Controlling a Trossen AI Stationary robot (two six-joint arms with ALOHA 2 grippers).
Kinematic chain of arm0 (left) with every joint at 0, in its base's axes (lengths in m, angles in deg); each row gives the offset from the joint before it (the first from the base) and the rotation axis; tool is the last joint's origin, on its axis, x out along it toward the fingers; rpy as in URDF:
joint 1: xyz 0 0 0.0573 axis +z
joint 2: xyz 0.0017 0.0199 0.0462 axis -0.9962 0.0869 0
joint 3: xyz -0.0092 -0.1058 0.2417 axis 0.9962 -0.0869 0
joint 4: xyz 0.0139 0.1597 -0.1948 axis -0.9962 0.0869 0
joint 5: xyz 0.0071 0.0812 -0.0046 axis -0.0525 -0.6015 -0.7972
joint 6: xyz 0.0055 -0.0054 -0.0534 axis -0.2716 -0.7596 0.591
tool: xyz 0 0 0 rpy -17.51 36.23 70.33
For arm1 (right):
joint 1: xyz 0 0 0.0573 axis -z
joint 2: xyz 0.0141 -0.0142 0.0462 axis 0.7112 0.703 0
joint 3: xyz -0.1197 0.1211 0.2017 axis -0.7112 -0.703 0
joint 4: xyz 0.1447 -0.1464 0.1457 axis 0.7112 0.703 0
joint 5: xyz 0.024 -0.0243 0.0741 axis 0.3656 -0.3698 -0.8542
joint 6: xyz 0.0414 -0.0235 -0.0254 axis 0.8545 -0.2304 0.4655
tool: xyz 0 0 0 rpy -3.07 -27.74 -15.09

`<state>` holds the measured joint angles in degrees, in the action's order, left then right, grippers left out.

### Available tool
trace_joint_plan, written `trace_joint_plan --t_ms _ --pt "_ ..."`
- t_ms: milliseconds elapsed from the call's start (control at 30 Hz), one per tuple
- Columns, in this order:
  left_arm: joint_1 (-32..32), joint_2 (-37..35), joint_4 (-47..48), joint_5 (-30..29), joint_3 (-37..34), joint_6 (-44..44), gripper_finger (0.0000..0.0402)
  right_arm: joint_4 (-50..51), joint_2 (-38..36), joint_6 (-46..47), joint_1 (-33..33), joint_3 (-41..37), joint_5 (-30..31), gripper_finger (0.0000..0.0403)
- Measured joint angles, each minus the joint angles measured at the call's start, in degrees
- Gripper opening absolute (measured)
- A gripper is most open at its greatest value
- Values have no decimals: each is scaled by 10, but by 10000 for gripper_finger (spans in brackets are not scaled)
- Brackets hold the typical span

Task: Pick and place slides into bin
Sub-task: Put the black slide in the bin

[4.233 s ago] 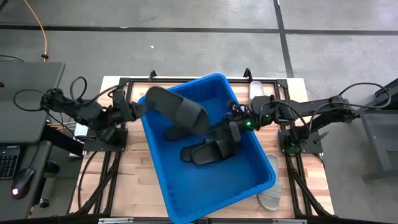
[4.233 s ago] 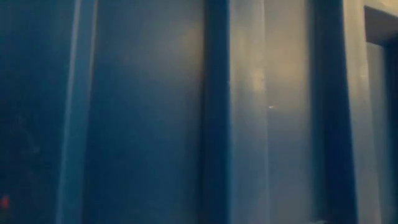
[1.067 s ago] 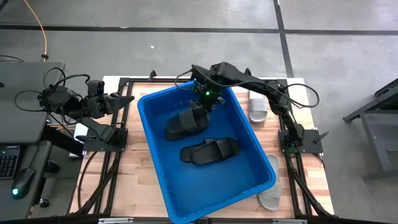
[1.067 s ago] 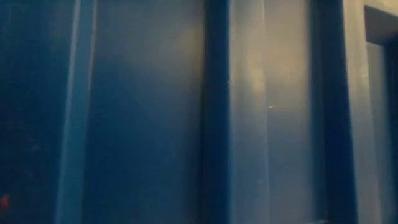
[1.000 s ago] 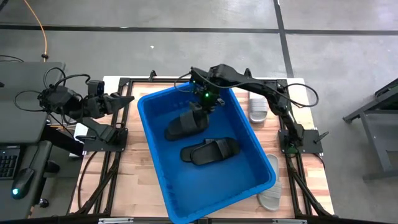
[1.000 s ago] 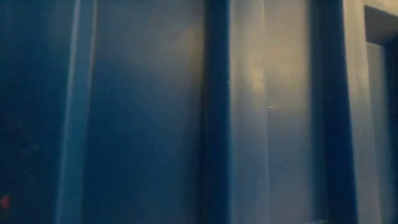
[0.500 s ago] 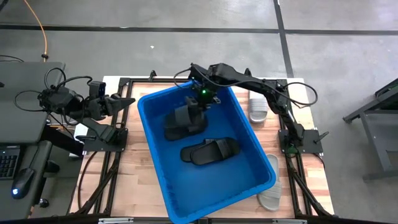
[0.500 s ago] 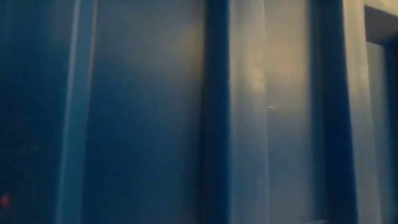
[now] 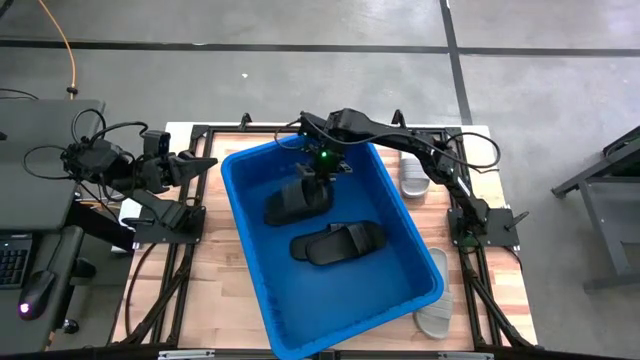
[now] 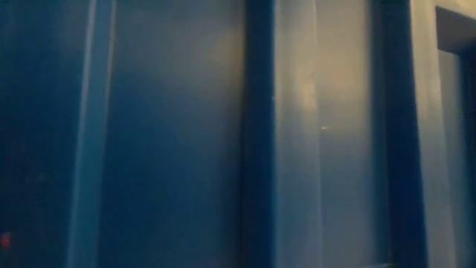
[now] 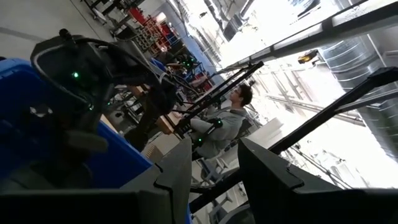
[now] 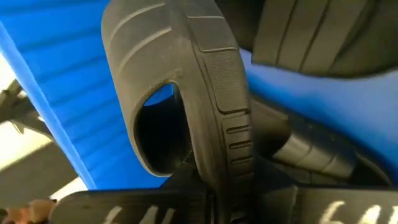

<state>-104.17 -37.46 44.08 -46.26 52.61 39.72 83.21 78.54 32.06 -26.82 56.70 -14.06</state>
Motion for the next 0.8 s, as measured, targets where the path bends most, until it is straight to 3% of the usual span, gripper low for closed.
trace_joint_plan --t_ms 333,800 --pt "0 0 0 0 0 0 122 25 38 -20 4 -6 -17 11" --pt "0 0 0 6 0 0 122 35 41 -26 12 -5 60 131"
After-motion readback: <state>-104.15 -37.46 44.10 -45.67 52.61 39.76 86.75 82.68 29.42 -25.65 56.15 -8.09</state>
